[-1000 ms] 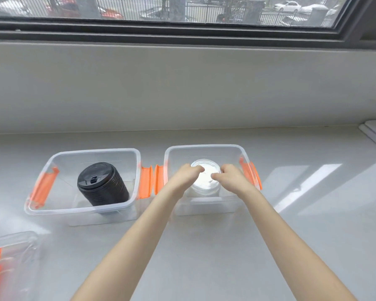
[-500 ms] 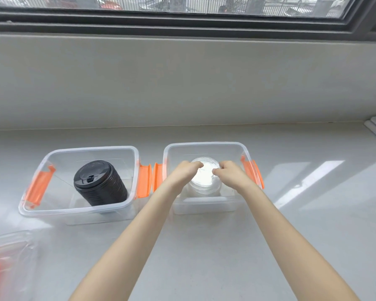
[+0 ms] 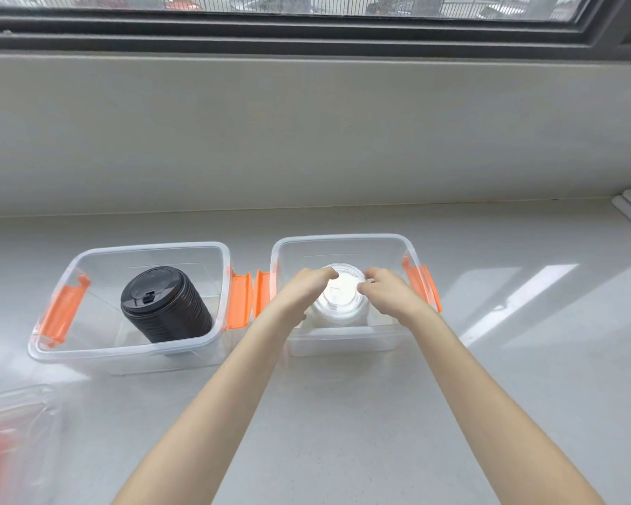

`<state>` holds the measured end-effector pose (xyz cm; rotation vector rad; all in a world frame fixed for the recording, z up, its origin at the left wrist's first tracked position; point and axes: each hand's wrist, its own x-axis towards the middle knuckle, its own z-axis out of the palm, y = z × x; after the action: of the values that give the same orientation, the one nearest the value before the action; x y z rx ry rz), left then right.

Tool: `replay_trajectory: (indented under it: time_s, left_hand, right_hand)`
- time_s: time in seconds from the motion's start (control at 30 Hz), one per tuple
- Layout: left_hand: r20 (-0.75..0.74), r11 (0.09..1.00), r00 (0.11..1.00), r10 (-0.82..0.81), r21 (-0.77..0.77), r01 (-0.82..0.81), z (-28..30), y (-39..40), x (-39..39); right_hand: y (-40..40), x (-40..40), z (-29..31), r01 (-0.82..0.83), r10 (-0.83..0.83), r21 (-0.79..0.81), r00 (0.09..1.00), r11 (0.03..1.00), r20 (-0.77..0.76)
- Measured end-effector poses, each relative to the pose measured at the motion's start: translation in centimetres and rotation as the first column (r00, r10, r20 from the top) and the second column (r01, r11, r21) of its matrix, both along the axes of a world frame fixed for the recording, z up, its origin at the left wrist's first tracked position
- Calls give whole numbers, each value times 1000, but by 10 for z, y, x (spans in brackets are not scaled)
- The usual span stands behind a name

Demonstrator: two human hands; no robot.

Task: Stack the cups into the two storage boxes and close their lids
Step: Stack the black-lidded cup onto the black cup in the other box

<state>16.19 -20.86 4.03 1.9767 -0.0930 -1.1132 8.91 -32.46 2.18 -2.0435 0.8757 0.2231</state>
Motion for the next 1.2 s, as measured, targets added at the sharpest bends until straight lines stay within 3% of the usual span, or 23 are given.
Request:
replay_trajectory:
  time_s: [0.33, 0.6, 0.93, 1.07, 1.2]
  left_hand:
    - [25, 1000, 1000, -3, -28, 4, -2, -6, -2]
    - [-4, 996, 999, 34, -80, -35, -5, -6, 1]
    - [-48, 994, 998, 49, -91, -53, -7, 2, 2]
    - [68, 992, 996, 57, -115, -49, 2, 7, 0]
    - [387, 985, 921, -28, -147, 92, 25, 31, -4]
  right_hand:
    - [-6, 2, -3, 69, -56, 116, 992, 991, -110]
    - [-6, 5, -3, 163, -157, 104, 985, 981, -66]
    - [2, 7, 3, 117, -110, 65, 989, 991, -98]
    - [7, 5, 16, 126, -126, 23, 992, 992, -16]
    - [24, 3, 40, 90, -72, -123, 987, 988, 145]
